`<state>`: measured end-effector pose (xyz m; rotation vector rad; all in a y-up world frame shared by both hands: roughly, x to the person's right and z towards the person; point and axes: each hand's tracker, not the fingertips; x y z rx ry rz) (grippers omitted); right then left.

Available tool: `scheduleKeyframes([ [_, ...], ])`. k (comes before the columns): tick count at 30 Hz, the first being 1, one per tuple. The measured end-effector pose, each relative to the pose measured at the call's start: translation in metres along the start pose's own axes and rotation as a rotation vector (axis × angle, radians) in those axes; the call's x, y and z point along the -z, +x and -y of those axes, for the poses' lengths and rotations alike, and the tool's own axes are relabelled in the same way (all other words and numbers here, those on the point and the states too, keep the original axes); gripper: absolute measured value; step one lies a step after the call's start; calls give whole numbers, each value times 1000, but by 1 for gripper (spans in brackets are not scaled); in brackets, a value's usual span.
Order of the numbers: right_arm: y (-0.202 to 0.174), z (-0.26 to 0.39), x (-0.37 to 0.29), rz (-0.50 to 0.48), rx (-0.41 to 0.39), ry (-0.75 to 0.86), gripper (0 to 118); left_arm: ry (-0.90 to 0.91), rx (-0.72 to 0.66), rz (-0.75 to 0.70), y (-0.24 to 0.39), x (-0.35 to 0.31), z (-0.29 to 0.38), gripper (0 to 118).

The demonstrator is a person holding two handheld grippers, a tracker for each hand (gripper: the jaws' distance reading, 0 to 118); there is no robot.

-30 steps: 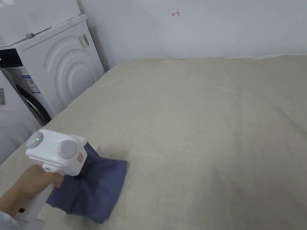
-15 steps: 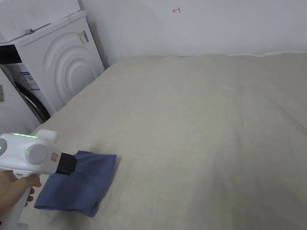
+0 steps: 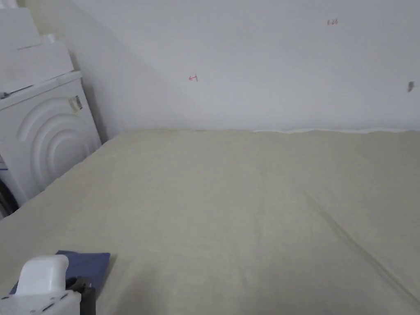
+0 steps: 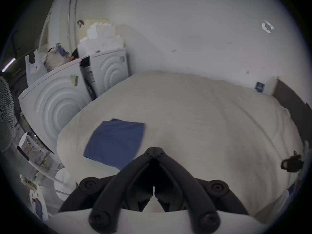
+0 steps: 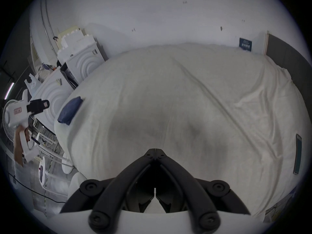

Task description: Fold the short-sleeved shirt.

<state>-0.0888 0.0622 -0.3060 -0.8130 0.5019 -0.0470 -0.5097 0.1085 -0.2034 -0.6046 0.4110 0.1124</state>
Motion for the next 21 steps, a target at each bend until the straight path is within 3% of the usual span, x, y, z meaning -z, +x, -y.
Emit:
scheduleKeyframes([
  [2,-2,1,-16,16,-31,46,0,57,-40,8,22,-32,-1,0],
  [9,0,-1,-39,69,-61,235,0,160,33,0,90,-86,4,0],
  [11,-2,-3,-44,105,-110,309,0,204,58,31,115,-102,3,0],
  [13,-15,-2,-110,157,-132,369,0,224,51,75,137,-119,-3,0],
  [19,-1,3,-174,234,-110,541,0,393,81,182,187,-187,-9,0],
  [21,-13,8,-201,275,-81,583,0,402,96,198,201,-202,-9,0],
])
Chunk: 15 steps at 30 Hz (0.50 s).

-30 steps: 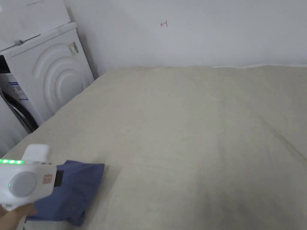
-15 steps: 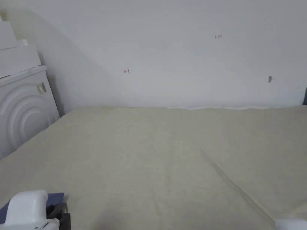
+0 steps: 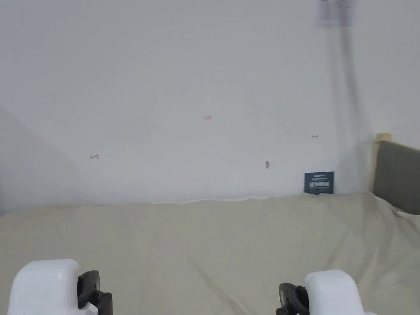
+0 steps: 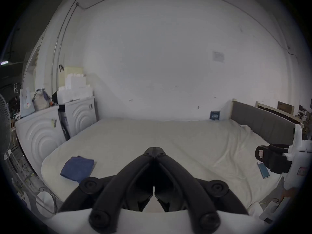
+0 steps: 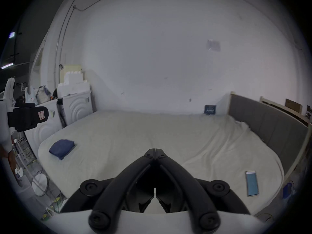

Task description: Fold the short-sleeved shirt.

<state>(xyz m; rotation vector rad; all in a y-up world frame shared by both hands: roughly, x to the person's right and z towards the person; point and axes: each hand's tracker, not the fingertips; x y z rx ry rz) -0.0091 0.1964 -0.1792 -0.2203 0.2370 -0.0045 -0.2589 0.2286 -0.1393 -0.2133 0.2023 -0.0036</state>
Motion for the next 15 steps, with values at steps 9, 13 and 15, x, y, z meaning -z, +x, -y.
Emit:
scheduleKeyframes([
  [9,20,-11,-31,131,28,105,0,4,70,23,50,-24,15,0],
  [13,40,-11,-76,156,31,136,0,22,60,44,44,-39,14,3],
  [15,37,-16,-82,152,27,154,4,27,57,33,41,-46,11,22],
])
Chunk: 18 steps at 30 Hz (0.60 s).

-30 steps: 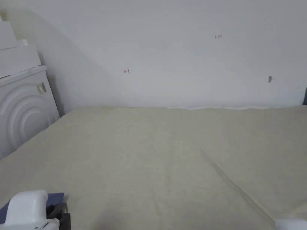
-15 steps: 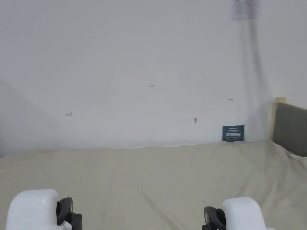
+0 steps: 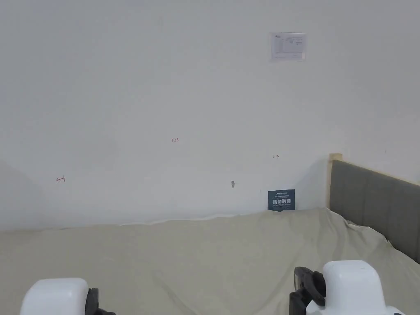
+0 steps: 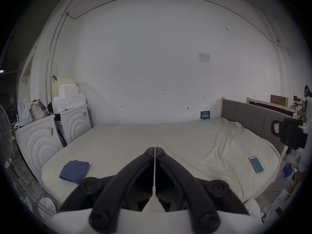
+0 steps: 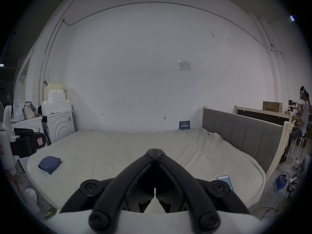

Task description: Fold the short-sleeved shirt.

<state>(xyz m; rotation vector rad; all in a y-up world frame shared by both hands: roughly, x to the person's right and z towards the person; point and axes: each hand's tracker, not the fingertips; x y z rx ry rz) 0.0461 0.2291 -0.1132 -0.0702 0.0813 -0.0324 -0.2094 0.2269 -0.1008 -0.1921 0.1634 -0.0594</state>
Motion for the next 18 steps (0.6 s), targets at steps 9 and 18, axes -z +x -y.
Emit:
scheduleKeyframes([
  [9,-4,1,-14,-105,-40,18,105,-8,-83,51,-15,-27,2,118],
  [18,-3,10,-10,-104,10,-25,118,-97,-124,-56,-1,-24,3,118],
])
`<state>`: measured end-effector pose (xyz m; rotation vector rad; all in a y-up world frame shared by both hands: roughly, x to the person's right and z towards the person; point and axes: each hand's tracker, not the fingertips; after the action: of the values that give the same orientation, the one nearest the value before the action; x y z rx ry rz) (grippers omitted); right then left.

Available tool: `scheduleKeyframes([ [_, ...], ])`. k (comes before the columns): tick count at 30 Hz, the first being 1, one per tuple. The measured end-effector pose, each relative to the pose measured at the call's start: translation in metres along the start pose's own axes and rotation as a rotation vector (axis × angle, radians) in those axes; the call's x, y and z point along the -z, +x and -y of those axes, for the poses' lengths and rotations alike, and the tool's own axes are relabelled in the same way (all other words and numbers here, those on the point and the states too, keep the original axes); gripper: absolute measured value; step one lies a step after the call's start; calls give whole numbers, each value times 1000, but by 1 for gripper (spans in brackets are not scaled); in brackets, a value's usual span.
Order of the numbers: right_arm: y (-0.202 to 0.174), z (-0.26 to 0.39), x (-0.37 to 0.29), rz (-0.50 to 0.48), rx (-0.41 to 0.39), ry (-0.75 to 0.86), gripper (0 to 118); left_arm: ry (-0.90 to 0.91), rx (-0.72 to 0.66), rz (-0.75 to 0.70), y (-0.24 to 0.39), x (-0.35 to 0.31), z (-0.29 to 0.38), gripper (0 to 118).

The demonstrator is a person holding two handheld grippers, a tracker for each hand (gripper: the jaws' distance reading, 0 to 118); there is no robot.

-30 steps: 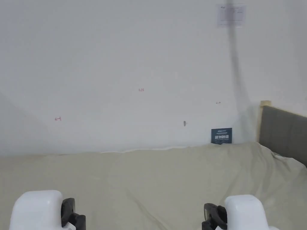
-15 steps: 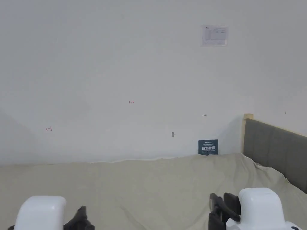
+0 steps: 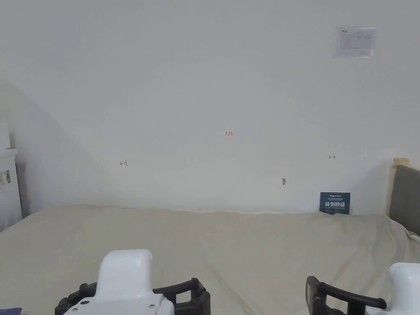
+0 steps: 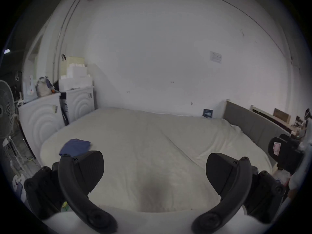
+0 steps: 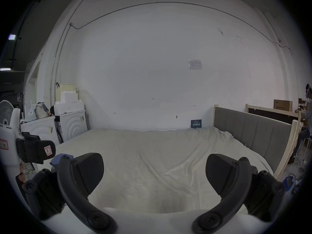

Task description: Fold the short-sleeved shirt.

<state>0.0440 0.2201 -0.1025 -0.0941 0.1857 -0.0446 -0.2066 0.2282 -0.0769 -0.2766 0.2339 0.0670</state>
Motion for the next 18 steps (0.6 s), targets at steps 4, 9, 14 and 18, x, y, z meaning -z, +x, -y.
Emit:
scheduleKeyframes([
  [4,4,1,1,2,6,-1,118,19,50,71,7,0,7,118],
  [9,8,3,1,3,24,-7,118,-10,18,83,19,0,11,118],
  [14,7,4,-1,13,0,-21,118,-18,50,27,26,6,20,118],
  [18,8,5,2,14,12,-36,118,58,95,124,25,-8,11,118],
])
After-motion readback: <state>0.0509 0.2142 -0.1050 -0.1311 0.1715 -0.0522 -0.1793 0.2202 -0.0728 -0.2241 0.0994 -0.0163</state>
